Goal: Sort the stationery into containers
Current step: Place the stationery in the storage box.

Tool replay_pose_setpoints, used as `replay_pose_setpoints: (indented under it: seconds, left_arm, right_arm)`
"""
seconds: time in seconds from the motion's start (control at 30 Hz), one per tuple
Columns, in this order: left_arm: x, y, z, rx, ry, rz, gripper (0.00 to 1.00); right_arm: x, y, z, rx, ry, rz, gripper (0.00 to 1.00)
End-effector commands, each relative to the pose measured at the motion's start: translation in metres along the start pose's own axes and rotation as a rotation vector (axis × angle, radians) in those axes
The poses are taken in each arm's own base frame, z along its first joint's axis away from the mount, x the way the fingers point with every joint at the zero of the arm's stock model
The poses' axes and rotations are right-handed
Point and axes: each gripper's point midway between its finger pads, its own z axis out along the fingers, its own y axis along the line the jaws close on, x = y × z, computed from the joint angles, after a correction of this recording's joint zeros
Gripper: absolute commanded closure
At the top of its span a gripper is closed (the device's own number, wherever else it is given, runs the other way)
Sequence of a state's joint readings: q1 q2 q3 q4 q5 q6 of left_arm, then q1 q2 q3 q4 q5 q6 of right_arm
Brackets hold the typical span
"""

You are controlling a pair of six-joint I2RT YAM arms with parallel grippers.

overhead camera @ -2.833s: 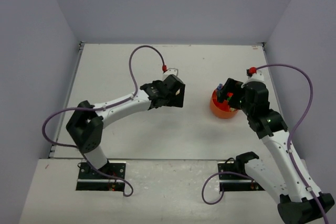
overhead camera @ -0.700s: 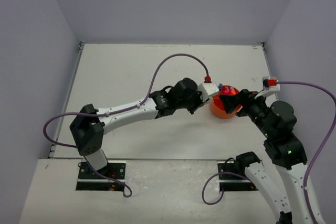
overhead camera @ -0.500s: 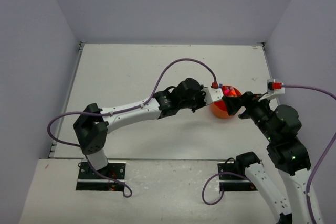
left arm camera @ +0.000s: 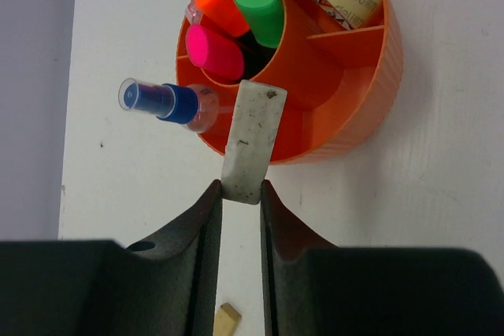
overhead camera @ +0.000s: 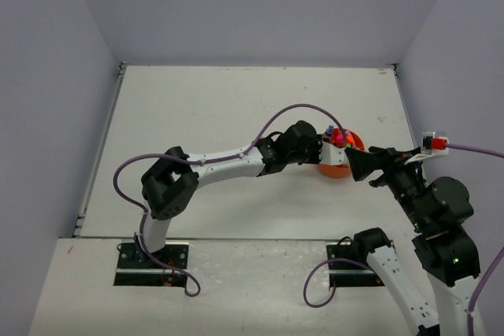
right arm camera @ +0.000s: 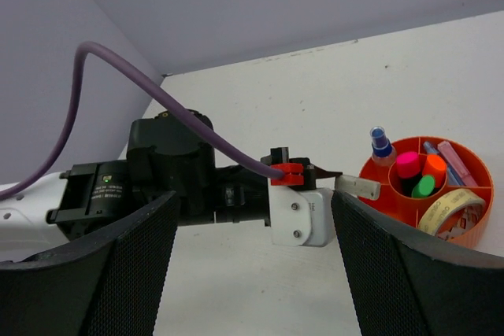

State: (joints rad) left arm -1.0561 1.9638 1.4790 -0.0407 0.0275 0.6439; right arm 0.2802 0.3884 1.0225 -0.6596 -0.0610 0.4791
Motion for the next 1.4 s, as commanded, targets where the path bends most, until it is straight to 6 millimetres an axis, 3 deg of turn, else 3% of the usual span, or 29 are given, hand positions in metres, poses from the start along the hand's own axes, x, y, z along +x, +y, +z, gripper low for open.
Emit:
replay_pose_setpoints:
  seconds: [0.0, 0.3, 0.37, 0.63, 0.9, 1.1, 1.2, 1.3, 1.37]
  left_arm:
    - [-0.040, 0.025, 0.010, -0.047, -0.124, 0.089, 1.00]
    - [-0.038, 0.014, 0.025, 0.009, -0.127, 0.114, 0.94]
    - [-0.030, 0.006, 0.028, 0.043, -0.100, 0.112, 0.94]
    - [-0.028, -0.002, 0.027, 0.071, -0.107, 0.099, 0.91]
    - [-0.029, -0.002, 0.027, 0.062, -0.116, 0.090, 0.69]
    - [-0.025, -0.002, 0.027, 0.056, -0.103, 0.089, 0.59]
    - [-0.023, 0.001, 0.026, 0.038, -0.091, 0.081, 0.58]
    - [-0.039, 0.023, 0.015, -0.057, -0.132, 0.039, 0.55]
    - [-0.046, 0.052, 0.000, -0.186, -0.134, -0.034, 0.46]
  right_arm:
    - [-0.007, -0.002, -0.008, 0.025, -0.026, 0.010, 0.20]
    - [-0.012, -0.005, -0.015, 0.044, -0.046, -0.003, 0.18]
    - [-0.011, -0.005, -0.014, 0.046, -0.043, -0.002, 0.18]
    - [-0.007, -0.008, -0.011, 0.052, -0.030, -0.005, 0.18]
    - [-0.006, -0.008, -0.009, 0.054, -0.023, -0.008, 0.17]
    - [-0.006, -0.009, -0.008, 0.057, -0.021, -0.008, 0.17]
    - [-0.005, -0.009, -0.007, 0.059, -0.017, -0.009, 0.17]
    - [-0.005, -0.010, -0.005, 0.061, -0.014, -0.009, 0.17]
    - [-0.004, -0.010, -0.005, 0.062, -0.013, -0.010, 0.17]
